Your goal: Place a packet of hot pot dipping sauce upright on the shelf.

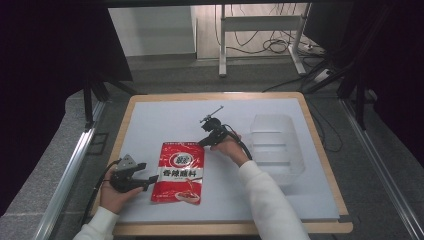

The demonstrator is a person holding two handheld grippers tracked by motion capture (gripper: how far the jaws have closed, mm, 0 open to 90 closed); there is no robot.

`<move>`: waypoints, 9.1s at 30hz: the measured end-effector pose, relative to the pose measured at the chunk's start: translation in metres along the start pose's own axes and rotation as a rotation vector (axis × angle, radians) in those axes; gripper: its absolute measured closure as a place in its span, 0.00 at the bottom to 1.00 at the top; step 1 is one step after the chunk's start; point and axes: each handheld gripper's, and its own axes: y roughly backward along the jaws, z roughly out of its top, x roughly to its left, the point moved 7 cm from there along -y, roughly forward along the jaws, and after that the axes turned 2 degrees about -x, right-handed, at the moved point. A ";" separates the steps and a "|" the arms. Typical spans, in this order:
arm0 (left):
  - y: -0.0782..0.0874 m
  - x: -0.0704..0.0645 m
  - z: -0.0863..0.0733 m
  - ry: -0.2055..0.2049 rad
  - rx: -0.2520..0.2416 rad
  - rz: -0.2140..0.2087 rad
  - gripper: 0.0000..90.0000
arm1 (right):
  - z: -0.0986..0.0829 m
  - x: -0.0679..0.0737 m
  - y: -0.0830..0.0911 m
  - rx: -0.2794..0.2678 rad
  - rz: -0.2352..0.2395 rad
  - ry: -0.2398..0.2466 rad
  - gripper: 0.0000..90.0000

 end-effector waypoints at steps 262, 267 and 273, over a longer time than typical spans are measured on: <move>-0.013 0.027 0.003 -0.050 0.034 0.028 0.34 | 0.033 -0.019 0.305 -0.172 -0.035 0.180 0.99; -0.013 0.027 0.003 -0.053 0.037 0.029 0.34 | 0.028 -0.027 0.315 -0.189 -0.040 0.175 0.99; -0.013 0.027 0.003 -0.052 0.039 0.032 0.34 | 0.017 -0.036 0.327 -0.208 -0.043 0.174 0.99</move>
